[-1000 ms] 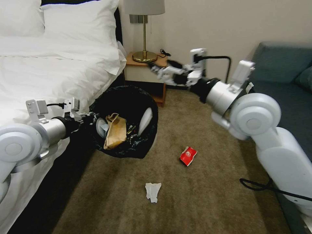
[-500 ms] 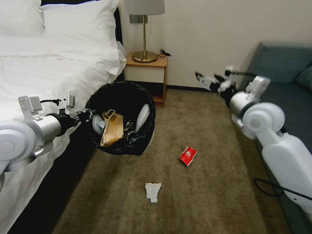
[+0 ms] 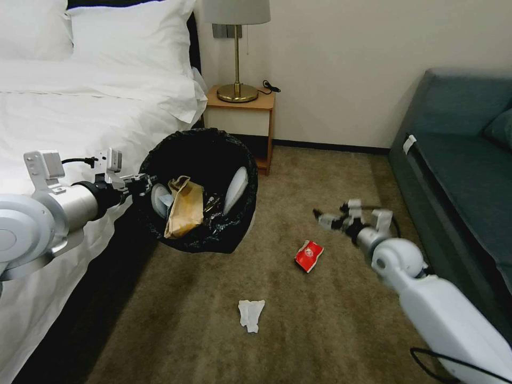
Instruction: Pick up the trash bin, then pick up the garbage on the floor and place it into the trash bin.
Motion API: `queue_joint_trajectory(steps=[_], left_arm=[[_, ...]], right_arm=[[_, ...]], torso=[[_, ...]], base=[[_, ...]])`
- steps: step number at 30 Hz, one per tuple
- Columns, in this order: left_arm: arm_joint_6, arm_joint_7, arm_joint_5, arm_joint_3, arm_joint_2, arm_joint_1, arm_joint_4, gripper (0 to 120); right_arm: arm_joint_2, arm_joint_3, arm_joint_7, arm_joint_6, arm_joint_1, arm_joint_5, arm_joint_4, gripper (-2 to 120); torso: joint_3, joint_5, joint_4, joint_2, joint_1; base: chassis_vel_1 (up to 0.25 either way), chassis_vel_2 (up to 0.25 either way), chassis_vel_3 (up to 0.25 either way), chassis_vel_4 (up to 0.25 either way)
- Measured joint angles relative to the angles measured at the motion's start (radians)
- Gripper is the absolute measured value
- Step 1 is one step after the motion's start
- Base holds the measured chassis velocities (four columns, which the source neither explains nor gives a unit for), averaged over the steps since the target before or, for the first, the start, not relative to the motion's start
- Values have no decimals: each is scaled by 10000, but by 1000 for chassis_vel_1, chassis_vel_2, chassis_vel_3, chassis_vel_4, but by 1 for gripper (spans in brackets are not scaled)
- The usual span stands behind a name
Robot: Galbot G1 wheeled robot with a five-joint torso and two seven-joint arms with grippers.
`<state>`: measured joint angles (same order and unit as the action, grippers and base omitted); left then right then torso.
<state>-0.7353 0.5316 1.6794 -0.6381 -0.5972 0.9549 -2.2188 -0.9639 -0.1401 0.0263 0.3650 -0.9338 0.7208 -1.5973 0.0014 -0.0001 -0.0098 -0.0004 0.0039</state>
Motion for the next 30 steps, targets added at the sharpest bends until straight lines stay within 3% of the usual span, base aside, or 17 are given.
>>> queue_joint_trajectory(steps=[14, 30], left_arm=[[0, 1, 13, 62, 32, -57, -65, 1], [0, -12, 29, 96, 49, -14, -191, 1]], right_arm=[[-527, 1382, -1048, -669, -729, -1135, 356, 100], [-1988, 2935, -1308, -1138, -382, -1660, 1904, 100]], torso=[[0, 0, 0, 0, 0], [0, 0, 1, -1, 0]], base=[[0, 0, 0, 0], [0, 0, 0, 0]])
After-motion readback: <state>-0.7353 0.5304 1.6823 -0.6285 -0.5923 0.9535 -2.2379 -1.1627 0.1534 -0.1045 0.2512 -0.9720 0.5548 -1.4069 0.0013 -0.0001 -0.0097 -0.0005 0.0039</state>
